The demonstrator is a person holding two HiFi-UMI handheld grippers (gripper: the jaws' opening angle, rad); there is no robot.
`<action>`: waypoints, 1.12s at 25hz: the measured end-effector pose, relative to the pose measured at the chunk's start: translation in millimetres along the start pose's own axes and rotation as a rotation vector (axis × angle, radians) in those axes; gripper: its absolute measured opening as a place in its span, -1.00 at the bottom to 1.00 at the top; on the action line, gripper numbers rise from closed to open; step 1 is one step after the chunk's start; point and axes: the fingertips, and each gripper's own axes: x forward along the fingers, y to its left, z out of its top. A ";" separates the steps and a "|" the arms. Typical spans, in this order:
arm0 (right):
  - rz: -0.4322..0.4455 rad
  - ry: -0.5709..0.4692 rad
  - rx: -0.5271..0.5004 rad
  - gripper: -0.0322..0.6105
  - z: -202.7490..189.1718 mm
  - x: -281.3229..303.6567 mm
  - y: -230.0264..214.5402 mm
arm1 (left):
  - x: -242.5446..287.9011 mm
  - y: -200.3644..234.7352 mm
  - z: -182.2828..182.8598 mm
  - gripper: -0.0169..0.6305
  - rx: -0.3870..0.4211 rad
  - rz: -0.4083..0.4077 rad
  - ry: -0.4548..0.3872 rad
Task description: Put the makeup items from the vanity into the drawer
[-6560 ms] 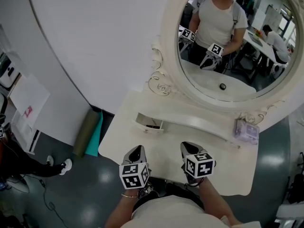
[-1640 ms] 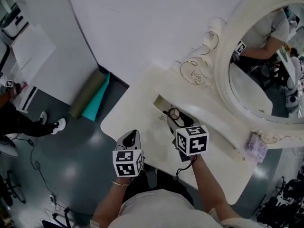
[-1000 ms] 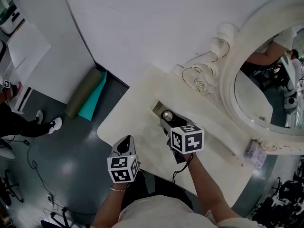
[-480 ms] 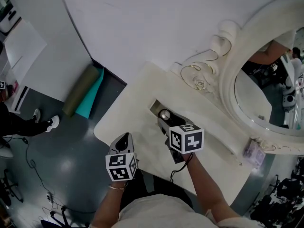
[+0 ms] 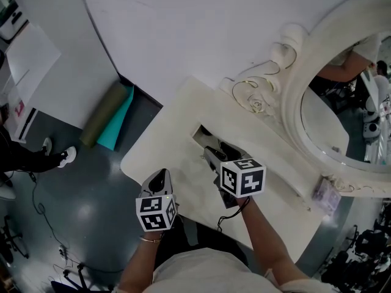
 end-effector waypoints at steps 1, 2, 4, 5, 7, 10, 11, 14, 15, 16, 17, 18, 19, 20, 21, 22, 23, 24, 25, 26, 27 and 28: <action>-0.005 -0.010 -0.001 -0.21 0.4 -2.6 -0.5 | -1.0 -0.6 -0.4 -0.93 0.000 -0.001 -0.002; -0.011 -0.021 -0.003 -0.21 0.7 -5.5 -0.8 | -2.2 -1.5 -0.7 -0.92 0.002 -0.004 -0.003; -0.019 -0.041 -0.003 -0.21 0.2 -11.7 -0.9 | -4.9 -3.8 -1.1 -0.93 0.007 -0.010 -0.007; -0.023 -0.051 -0.001 -0.21 -0.5 -15.0 -0.7 | -6.5 -5.1 -1.2 -0.92 0.010 -0.013 -0.009; -0.033 -0.069 0.001 -0.21 -3.2 -22.4 0.1 | -10.5 -7.5 -1.4 -0.92 0.017 -0.021 -0.015; -0.052 -0.104 0.004 -0.21 -8.6 -35.8 2.4 | -18.6 -10.5 -1.8 -0.92 0.028 -0.036 -0.026; -0.059 -0.119 0.005 -0.21 -10.4 -41.2 3.3 | -21.8 -11.7 -1.9 -0.93 0.033 -0.043 -0.030; -0.083 -0.165 0.014 -0.22 -16.8 -60.2 6.5 | -32.7 -16.6 -3.2 -0.92 0.056 -0.065 -0.040; -0.096 -0.179 0.018 -0.23 -19.8 -67.3 7.0 | -36.3 -18.8 -4.0 -0.92 0.068 -0.074 -0.043; -0.110 -0.191 0.023 -0.26 -23.5 -74.7 7.1 | -39.7 -21.5 -4.9 -0.93 0.083 -0.084 -0.044; -0.123 -0.202 0.032 -0.29 -27.8 -82.2 6.8 | -43.0 -25.0 -5.6 -0.92 0.100 -0.096 -0.046; -0.135 -0.213 0.046 -0.32 -32.8 -90.0 6.2 | -46.2 -29.2 -6.2 -0.92 0.117 -0.110 -0.047; -0.146 -0.223 0.064 -0.36 -38.5 -98.3 5.3 | -49.6 -34.4 -6.9 -0.92 0.134 -0.127 -0.047; -0.159 -0.234 0.084 -0.38 -44.9 -107.4 3.8 | -53.2 -40.7 -7.7 -0.92 0.150 -0.146 -0.046; -0.176 -0.243 0.104 -0.42 -52.1 -117.1 1.3 | -56.7 -48.0 -8.4 -0.92 0.167 -0.168 -0.046; -0.197 -0.253 0.124 -0.47 -59.8 -126.9 -2.1 | -59.7 -56.0 -8.7 -0.92 0.185 -0.191 -0.047; -0.220 -0.263 0.144 -0.53 -67.5 -136.4 -6.2 | -61.9 -64.0 -8.0 -0.93 0.205 -0.214 -0.051; -0.240 -0.273 0.164 -0.58 -74.9 -144.8 -10.4 | -63.3 -71.6 -6.5 -0.92 0.224 -0.235 -0.057; -0.256 -0.283 0.184 -0.64 -81.9 -152.3 -14.2 | -64.6 -78.3 -4.9 -0.92 0.241 -0.251 -0.064; -0.265 -0.290 0.204 -0.69 -88.8 -159.0 -17.2 | -66.3 -83.9 -3.9 -0.92 0.252 -0.260 -0.070; -0.270 -0.296 0.223 -0.72 -95.5 -165.5 -19.7 | -68.9 -88.7 -4.1 -0.93 0.258 -0.264 -0.075; -0.274 -0.301 0.239 -0.75 -101.5 -172.2 -21.9 | -72.4 -93.1 -5.3 -0.93 0.260 -0.266 -0.080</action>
